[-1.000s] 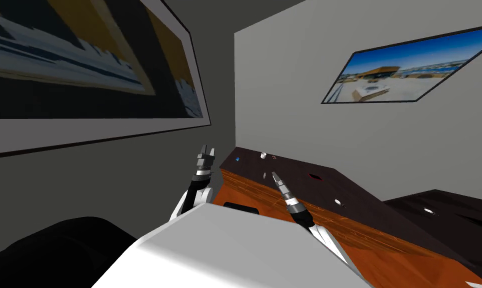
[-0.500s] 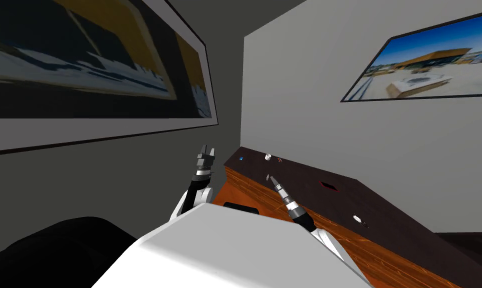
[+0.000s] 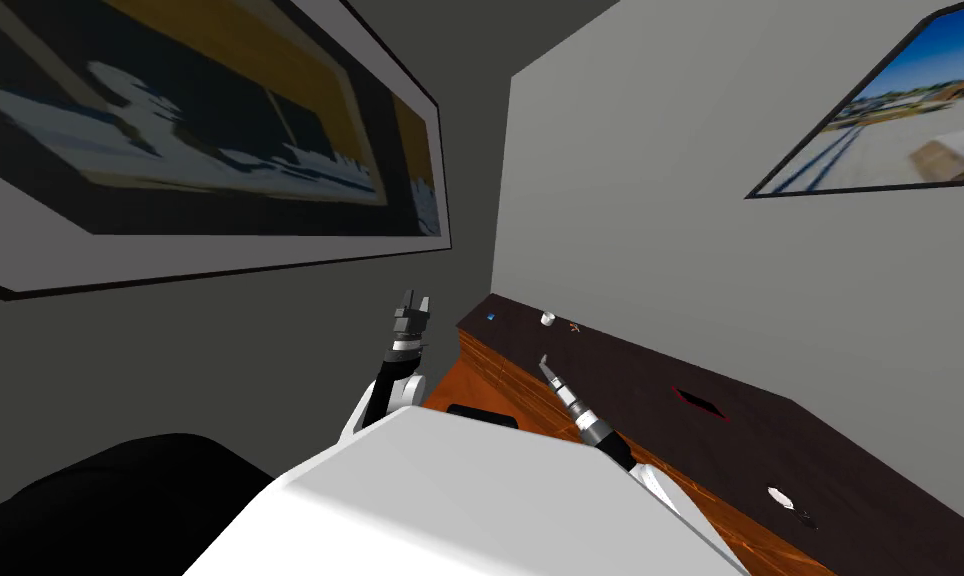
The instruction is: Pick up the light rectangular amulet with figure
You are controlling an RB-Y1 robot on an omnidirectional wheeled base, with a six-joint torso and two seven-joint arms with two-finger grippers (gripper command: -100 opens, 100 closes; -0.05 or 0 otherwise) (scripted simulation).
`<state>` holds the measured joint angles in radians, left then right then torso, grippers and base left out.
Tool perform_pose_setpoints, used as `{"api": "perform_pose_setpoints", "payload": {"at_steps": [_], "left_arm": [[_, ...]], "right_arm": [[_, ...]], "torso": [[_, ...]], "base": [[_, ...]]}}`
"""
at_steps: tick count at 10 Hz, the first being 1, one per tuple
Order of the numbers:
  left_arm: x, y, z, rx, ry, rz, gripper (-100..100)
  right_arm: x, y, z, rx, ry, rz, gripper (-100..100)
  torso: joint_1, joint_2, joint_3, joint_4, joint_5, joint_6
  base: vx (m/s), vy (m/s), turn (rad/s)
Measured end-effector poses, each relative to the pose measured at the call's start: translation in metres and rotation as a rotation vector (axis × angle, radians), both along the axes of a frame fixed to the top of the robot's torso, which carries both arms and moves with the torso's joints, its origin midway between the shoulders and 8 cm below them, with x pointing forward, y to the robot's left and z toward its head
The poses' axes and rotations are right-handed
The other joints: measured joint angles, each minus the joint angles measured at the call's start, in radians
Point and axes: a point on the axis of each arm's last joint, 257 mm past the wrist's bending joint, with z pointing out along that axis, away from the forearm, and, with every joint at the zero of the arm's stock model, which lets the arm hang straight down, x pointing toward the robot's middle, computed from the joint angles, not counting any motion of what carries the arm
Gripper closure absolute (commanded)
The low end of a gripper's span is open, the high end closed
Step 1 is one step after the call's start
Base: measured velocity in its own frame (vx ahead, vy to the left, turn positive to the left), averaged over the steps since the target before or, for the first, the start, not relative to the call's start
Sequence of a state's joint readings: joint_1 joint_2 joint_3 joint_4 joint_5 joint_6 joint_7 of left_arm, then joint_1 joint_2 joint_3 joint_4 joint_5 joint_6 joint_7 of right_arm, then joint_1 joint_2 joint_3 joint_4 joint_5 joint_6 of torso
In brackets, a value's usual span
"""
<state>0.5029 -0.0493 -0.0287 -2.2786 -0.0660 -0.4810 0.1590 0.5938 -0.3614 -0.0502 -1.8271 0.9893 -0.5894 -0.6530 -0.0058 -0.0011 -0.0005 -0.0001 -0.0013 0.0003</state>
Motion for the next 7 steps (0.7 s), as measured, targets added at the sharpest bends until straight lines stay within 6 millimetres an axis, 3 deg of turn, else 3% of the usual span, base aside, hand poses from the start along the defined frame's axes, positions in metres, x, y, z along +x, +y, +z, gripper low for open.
{"api": "perform_pose_setpoints", "payload": {"at_steps": [1, 4, 7], "left_arm": [[0.0, 0.0, 0.0, 0.0, 0.0, 0.0, 0], [0.0, 0.0, 0.0, 0.0, 0.0, 0.0, 0], [0.0, 0.0, 0.0, 0.0, 0.0, 0.0, 0]], "right_arm": [[-0.004, -0.001, -0.008, -0.014, 0.025, 0.008, -100], [-0.016, -0.004, -0.035, -0.067, 0.094, 0.032, -100], [-0.033, -0.02, -0.071, -0.126, 0.199, 0.059, -100]], "torso": [[0.0, 0.0, 0.0, 0.0, 0.0, 0.001], [0.002, -0.001, -0.001, 0.0, 0.0, 0.001], [0.001, -0.001, -0.001, 0.0, 0.0, 0.0]], "base": [[-0.013, -0.025, -0.015], [-0.023, -0.038, 0.323], [-0.025, -0.041, 0.261]]}}
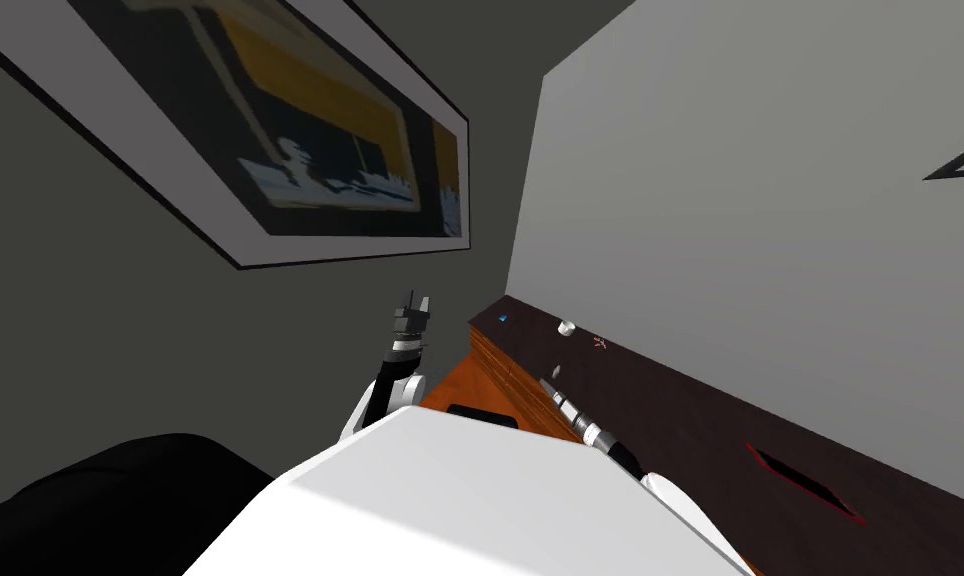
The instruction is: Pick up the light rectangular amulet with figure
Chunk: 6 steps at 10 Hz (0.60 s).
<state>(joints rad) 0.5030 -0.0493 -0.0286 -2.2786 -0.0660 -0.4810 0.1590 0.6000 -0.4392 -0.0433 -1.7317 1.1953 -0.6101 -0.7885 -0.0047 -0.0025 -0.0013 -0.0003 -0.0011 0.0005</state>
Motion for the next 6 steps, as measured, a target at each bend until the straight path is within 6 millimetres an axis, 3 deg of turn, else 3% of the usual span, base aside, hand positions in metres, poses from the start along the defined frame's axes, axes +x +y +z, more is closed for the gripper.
{"api": "perform_pose_setpoints", "payload": {"at_steps": [2, 3, 6], "left_arm": [[0.0, 0.0, 0.0, 0.0, 0.0, 0.0, 0], [0.0, 0.0, 0.0, 0.0, 0.0, 0.0, 0], [0.0, 0.0, 0.0, 0.0, 0.0, 0.0, 0]], "right_arm": [[-0.019, -0.01, -0.025, -0.039, 0.069, 0.014, -100], [-0.023, -0.012, -0.031, -0.061, 0.092, 0.028, -100], [-0.041, -0.026, -0.054, -0.113, 0.163, 0.046, -100]], "torso": [[0.0, 0.0, 0.0, 0.0, 0.0, 0.0], [0.0, -0.001, 0.0, 0.0, 0.0, 0.001], [0.001, -0.001, -0.001, 0.0, 0.0, 0.001]], "base": [[-0.019, -0.042, 0.296], [-0.006, -0.024, 0.01], [-0.016, -0.028, 0.304]]}}
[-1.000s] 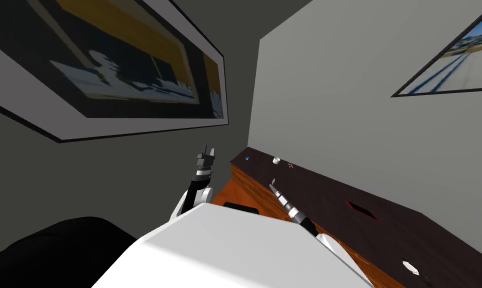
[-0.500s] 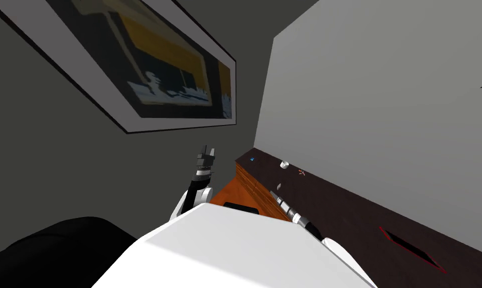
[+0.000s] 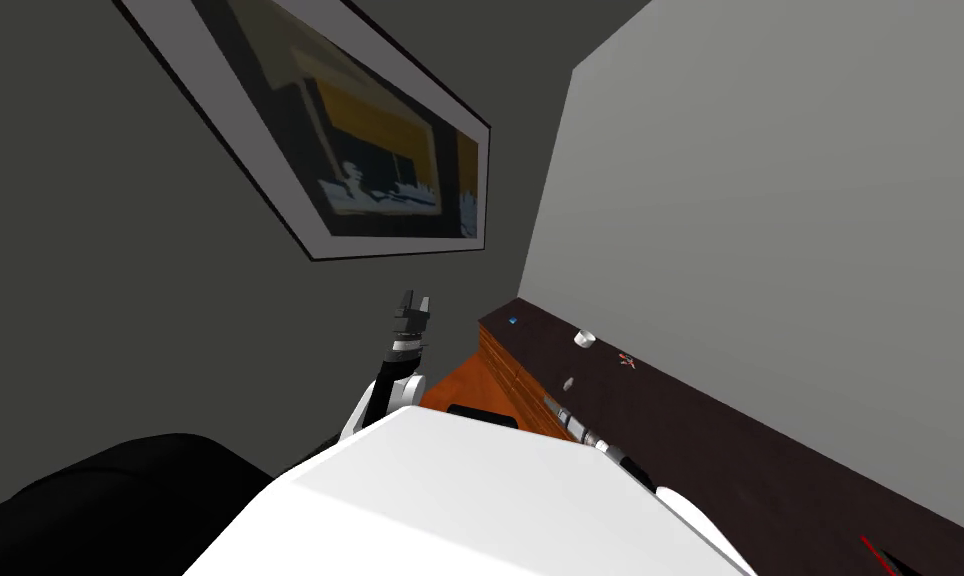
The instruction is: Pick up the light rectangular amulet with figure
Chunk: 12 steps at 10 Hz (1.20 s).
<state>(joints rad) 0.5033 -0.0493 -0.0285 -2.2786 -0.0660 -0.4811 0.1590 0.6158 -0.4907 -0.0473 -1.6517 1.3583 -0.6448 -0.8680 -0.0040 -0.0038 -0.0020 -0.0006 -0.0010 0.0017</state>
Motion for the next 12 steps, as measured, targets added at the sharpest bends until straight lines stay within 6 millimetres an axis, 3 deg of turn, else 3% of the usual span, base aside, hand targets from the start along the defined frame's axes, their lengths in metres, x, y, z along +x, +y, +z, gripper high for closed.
{"api": "perform_pose_setpoints", "payload": {"at_steps": [5, 9, 12], "left_arm": [[0.0, 0.0, 0.0, 0.0, 0.0, 0.0, 0], [0.0, 0.0, 0.0, 0.0, 0.0, 0.0, 0], [0.0, 0.0, 0.0, 0.0, 0.0, 0.0, 0]], "right_arm": [[-0.047, -0.037, -0.047, -0.101, 0.169, 0.032, -100], [-0.069, -0.058, -0.063, -0.164, 0.252, 0.056, -100], [-0.097, -0.089, -0.076, -0.222, 0.348, 0.066, -100]], "torso": [[-0.001, -0.001, -0.001, 0.0, 0.0, -0.001], [0.0, -0.002, -0.001, 0.0, 0.0, 0.001], [-0.001, -0.002, -0.001, 0.0, 0.0, 0.0]], "base": [[-0.006, -0.04, 0.272], [-0.001, -0.023, 0.205], [0.001, -0.039, 0.224]]}}
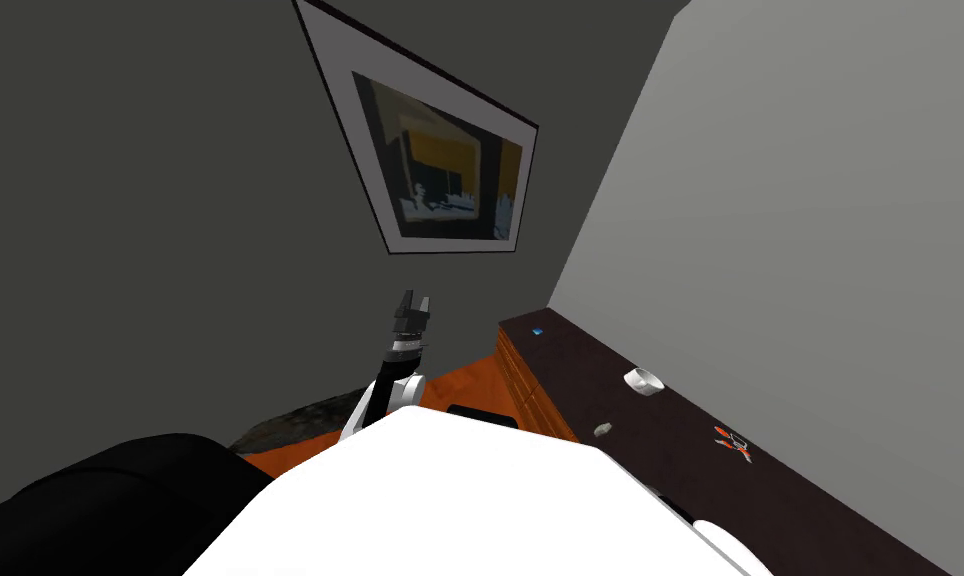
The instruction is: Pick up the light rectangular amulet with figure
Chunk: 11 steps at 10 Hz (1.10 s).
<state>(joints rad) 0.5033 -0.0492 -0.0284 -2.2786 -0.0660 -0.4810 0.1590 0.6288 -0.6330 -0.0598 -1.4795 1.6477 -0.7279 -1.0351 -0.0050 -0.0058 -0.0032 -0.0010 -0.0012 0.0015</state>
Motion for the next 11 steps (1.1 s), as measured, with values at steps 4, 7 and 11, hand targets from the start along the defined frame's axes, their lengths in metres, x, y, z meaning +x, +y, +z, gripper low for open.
{"api": "perform_pose_setpoints", "payload": {"at_steps": [4, 7, 11], "left_arm": [[0.0, 0.0, 0.0, 0.0, 0.0, 0.0, 0], [0.0, 0.0, 0.0, 0.0, 0.0, 0.0, 0], [0.0, 0.0, 0.0, 0.0, 0.0, 0.0, 0]], "right_arm": [[-0.035, -0.037, -0.016, -0.086, 0.122, 0.018, -100], [-0.062, -0.072, -0.021, -0.156, 0.213, 0.032, -100], [-0.094, -0.123, -0.017, -0.257, 0.329, 0.044, -100]], "torso": [[-0.001, -0.001, 0.0, 0.0, 0.0, 0.001], [0.001, -0.001, -0.001, 0.0, 0.0, 0.001], [0.0, -0.002, -0.001, 0.0, 0.0, 0.001]], "base": [[0.004, -0.046, 0.287], [0.008, -0.037, 0.234], [0.01, -0.043, 0.277]]}}
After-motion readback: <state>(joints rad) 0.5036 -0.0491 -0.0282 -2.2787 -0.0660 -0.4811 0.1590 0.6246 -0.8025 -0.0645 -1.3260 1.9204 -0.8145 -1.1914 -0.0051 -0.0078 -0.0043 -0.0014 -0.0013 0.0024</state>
